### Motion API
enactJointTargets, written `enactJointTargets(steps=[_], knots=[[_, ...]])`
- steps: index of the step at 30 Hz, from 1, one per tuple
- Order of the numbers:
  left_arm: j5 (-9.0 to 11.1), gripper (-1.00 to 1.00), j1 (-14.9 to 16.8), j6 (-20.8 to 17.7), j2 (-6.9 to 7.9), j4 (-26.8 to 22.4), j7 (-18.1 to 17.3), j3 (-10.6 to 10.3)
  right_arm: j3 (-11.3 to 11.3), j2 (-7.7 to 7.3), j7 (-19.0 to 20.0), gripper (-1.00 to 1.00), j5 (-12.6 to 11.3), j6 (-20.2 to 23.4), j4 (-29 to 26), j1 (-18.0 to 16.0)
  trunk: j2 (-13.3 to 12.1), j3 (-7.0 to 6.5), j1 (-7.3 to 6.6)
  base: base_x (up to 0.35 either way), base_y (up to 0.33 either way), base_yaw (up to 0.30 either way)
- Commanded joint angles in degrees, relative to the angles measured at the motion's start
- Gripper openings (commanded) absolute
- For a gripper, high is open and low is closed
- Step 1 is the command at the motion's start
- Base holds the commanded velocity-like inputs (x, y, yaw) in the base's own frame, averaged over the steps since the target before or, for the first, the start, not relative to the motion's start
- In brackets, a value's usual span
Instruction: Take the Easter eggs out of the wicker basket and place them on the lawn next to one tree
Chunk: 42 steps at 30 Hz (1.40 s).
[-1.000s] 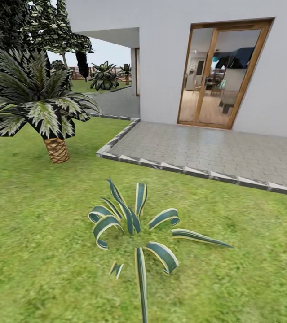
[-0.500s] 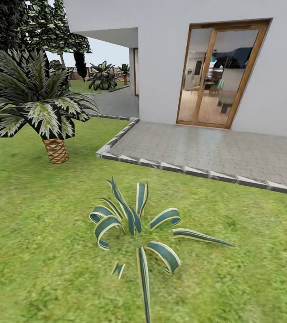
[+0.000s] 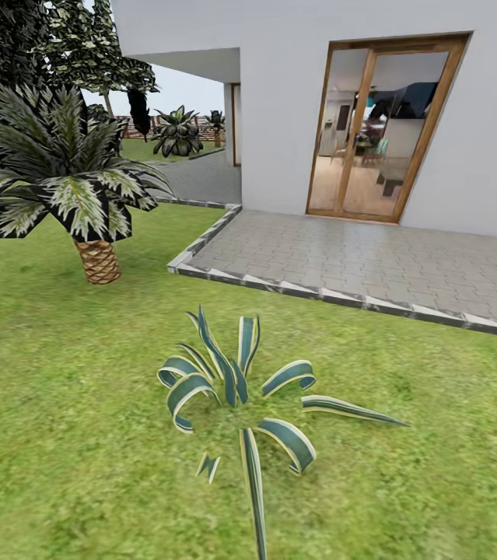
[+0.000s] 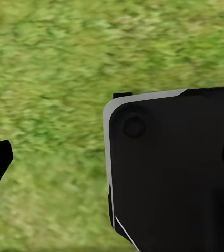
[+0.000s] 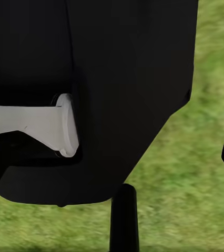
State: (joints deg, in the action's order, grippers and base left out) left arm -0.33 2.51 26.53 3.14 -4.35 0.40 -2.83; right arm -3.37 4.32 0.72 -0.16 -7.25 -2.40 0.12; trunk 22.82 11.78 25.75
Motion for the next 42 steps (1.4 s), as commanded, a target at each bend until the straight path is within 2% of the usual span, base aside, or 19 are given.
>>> enactJointTargets(steps=[1,26,33,38,39,42], knots=[[-0.02,1.00,0.04,0.19,0.02,0.04,0.04,-0.25,-0.33,0.01,0.07,1.00,-0.02,-0.13,-0.06,0.02,0.10,0.09,0.03,-0.001,0.024,-0.019],[-0.02,1.00,0.04,0.19,0.02,0.04,0.04,-0.25,-0.87,0.01,-0.42,1.00,-0.01,-0.22,-0.72,-0.04,0.10,0.09,0.03,0.000,0.023,-0.021],[-0.02,1.00,0.04,0.19,0.02,0.04,0.04,-0.25,-0.98,0.04,-0.58,1.00,-0.15,0.46,-6.23,-0.21,0.10,0.09,0.03,0.000,0.000,0.000],[-0.02,1.00,0.04,0.19,0.02,0.04,0.04,-0.25,-1.01,0.02,-0.48,1.00,-0.18,5.26,-12.52,-0.25,0.10,0.09,0.03,0.000,0.000,0.000],[-0.02,1.00,0.04,0.19,0.02,0.04,0.04,-0.25,-1.08,0.01,-0.40,1.00,-0.19,8.22,-15.44,-0.17,0.10,0.09,0.03,0.000,0.000,0.000],[-0.02,1.00,0.04,0.19,0.02,0.04,0.04,-0.25,-1.47,0.00,-0.30,1.00,-0.19,12.69,-20.23,0.08,0.10,0.09,0.03,0.000,0.000,0.000]])
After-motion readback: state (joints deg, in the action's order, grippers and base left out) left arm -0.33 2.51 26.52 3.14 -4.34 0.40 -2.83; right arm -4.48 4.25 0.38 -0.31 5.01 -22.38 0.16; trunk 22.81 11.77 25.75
